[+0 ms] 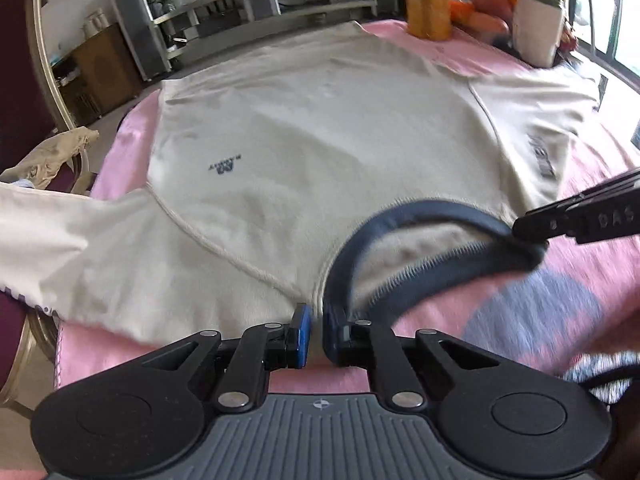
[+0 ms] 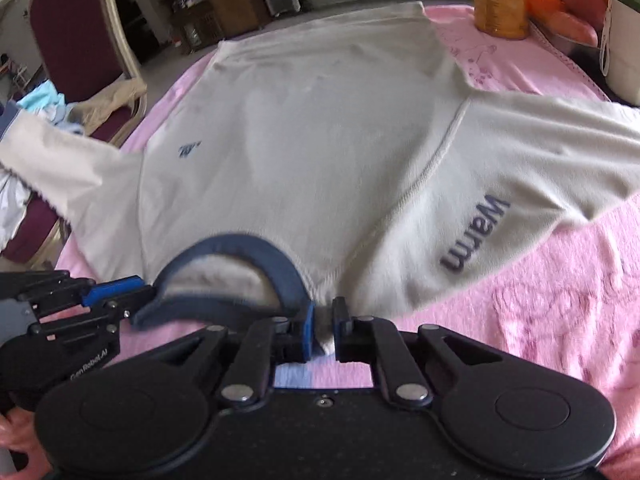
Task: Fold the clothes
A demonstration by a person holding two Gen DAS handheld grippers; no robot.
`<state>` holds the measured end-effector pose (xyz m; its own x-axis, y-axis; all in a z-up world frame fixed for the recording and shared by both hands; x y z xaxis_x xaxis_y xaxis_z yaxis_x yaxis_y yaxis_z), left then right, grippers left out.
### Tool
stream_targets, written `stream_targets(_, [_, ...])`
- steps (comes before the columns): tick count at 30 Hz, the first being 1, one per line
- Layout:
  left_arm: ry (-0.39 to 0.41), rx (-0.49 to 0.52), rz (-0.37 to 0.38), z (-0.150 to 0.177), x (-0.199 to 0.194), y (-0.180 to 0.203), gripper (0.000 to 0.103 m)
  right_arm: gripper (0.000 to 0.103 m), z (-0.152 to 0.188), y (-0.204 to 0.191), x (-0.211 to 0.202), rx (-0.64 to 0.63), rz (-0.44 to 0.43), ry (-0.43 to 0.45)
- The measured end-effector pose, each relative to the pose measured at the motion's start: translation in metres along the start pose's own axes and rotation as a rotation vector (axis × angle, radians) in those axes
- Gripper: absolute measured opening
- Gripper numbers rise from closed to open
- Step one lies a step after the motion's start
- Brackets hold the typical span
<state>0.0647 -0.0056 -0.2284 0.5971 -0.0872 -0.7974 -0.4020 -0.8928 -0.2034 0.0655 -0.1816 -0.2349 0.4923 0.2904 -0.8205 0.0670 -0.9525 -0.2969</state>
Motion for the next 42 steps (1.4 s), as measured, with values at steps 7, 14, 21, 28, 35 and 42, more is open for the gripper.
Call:
stream_targets(7, [0.017,-0.037,-0.055,-0.004,-0.014,-0.014,0.026,0.011,0.002,0.019,-0.027,0.106,-0.053,0.021])
stream_targets(14, [0.101,-0.162,-0.057,-0.059,-0.054,-0.029,0.026,0.017,-0.056,0.049,-0.094,0.307,-0.139,0.225])
stream_targets(21, [0.172,-0.146,0.022,-0.137,-0.074,0.006,0.033,0.032,-0.140,0.114,-0.167,0.466,-0.147,0.518])
stream_targets(28, [0.102,-0.066,0.061,-0.168,-0.039,0.074,0.034,0.039,-0.157,0.236,-0.143,0.748,-0.067,0.623])
stream_targets(35, [0.001,-0.032,0.055,-0.177,0.017,0.114,0.035,0.039,-0.135,0.361,-0.107,0.991,0.127,0.598])
stream_targets(42, [-0.022,-0.035,0.038,-0.181,0.043,0.126,0.037,0.030,-0.139,0.431,-0.076,1.012,0.171,0.618])
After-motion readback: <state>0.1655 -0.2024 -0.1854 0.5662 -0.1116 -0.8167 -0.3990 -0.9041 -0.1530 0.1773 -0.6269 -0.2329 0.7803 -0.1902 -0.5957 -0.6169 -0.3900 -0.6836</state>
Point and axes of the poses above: each gripper's, at about its wrist camera, not at the fingertips, and x roughly the way its jaws point, y to its right, z to its underside, the point moved 7 cm from there along x, roughly the way its jaws point, and after that the axes turned 3 degrees about x, right-handed, at the moved point
